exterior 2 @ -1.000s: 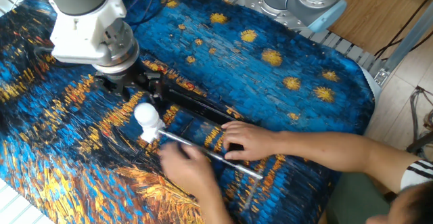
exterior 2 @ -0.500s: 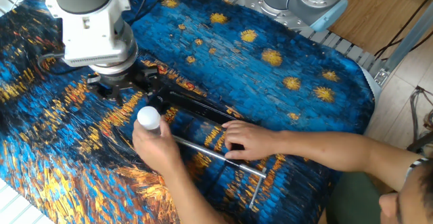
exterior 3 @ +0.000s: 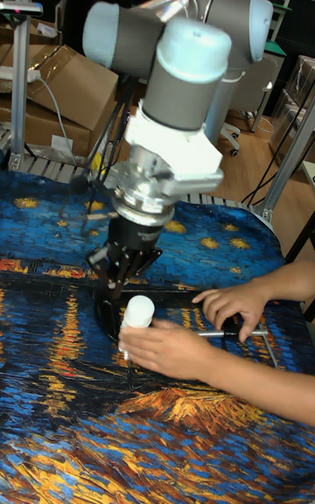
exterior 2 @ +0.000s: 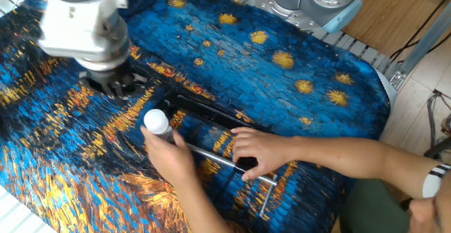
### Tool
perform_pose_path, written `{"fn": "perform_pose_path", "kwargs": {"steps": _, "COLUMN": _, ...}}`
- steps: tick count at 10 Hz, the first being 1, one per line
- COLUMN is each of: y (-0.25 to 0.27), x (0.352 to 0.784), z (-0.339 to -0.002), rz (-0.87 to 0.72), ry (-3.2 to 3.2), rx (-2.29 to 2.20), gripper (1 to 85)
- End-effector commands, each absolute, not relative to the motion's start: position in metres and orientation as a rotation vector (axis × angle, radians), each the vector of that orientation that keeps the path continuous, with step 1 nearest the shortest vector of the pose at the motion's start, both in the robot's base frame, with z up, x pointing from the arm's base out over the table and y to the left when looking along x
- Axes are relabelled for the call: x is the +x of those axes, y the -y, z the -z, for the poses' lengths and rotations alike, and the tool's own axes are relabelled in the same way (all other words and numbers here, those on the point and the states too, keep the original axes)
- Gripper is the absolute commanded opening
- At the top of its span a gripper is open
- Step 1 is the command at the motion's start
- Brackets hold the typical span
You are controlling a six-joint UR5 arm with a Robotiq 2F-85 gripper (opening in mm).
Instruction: Install the light bulb by rotating it
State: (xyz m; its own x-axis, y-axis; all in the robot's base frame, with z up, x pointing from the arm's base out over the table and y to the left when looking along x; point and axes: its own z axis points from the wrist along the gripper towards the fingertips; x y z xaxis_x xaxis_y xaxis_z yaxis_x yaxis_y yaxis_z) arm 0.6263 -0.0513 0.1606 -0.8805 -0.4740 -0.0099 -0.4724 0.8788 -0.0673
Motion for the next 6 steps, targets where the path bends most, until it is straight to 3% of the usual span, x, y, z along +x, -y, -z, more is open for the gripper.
{"fn": "perform_pose_path", "kwargs": {"steps": 1, "y": 0.048, "x": 0.629, "z": -0.183, "rz": 0.007, "ry": -3.065, "rx": -0.172, "gripper": 1.0}}
{"fn": "perform_pose_path", "kwargs": {"steps": 3, "y": 0.055, "x": 0.625, "z": -0.187, "rz": -0.011, "ry": -3.056, "rx": -0.009, "gripper": 1.0}}
{"fn": "perform_pose_path", "kwargs": {"steps": 5, "y": 0.040, "x": 0.620, "z": -0.195, "rz": -0.126, "ry": -3.017, "rx": 0.273, "gripper": 1.0}}
{"fn": "perform_pose_path", "kwargs": {"steps": 6, "y": 0.049, "x": 0.610, "z": -0.196, "rz": -0.089, "ry": -3.029, "rx": 0.304, "gripper": 1.0}}
